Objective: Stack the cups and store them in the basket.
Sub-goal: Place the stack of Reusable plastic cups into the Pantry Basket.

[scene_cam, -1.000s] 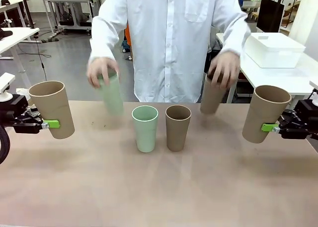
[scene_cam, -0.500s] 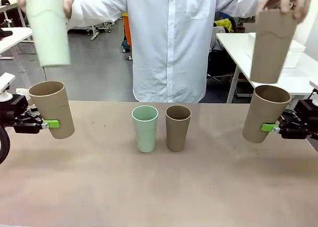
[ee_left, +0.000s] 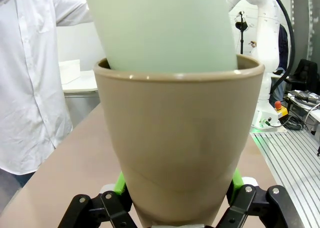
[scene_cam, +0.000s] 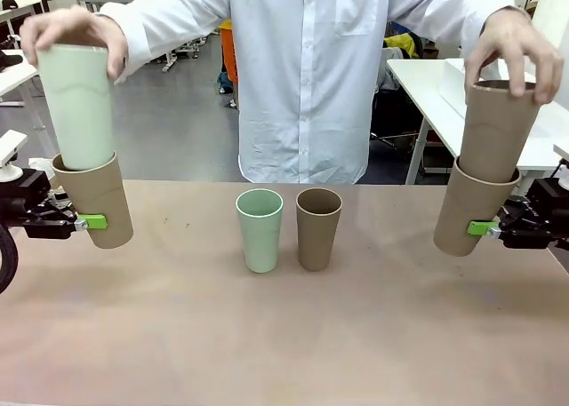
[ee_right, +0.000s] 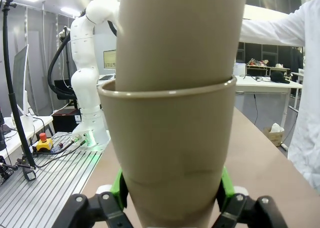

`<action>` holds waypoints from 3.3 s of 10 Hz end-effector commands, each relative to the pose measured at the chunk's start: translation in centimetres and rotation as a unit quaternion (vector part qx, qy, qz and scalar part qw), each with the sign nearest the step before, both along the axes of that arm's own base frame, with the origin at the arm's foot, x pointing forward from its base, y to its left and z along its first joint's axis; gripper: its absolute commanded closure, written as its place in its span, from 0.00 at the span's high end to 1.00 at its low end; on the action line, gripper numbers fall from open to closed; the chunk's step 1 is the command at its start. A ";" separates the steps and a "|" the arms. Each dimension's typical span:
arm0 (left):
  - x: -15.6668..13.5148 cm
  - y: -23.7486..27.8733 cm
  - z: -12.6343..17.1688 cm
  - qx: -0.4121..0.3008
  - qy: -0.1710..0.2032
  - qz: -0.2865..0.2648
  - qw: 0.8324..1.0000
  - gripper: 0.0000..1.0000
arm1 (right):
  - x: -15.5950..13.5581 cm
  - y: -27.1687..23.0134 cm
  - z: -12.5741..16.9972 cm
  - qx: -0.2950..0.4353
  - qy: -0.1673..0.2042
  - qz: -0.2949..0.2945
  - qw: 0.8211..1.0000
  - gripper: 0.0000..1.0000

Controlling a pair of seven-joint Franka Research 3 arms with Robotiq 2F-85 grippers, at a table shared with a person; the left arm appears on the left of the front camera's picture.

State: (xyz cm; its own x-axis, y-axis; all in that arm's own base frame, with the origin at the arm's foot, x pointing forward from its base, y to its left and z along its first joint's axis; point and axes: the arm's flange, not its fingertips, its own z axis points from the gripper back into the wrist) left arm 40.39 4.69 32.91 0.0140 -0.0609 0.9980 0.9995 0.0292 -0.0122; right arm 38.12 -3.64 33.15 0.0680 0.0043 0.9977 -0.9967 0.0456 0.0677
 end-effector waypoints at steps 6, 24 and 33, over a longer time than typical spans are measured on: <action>0.2 0.0 0.3 -0.001 -0.004 0.001 1.000 0.84 | 0.1 0.0 0.3 0.000 -0.003 -0.005 1.000 0.85; 0.2 0.0 0.3 -0.001 -0.004 0.001 1.000 0.84 | 0.1 0.0 0.3 0.000 -0.003 -0.005 1.000 0.85; 0.2 0.0 0.3 -0.001 -0.004 0.001 1.000 0.84 | 0.1 0.0 0.3 0.000 -0.003 -0.005 1.000 0.85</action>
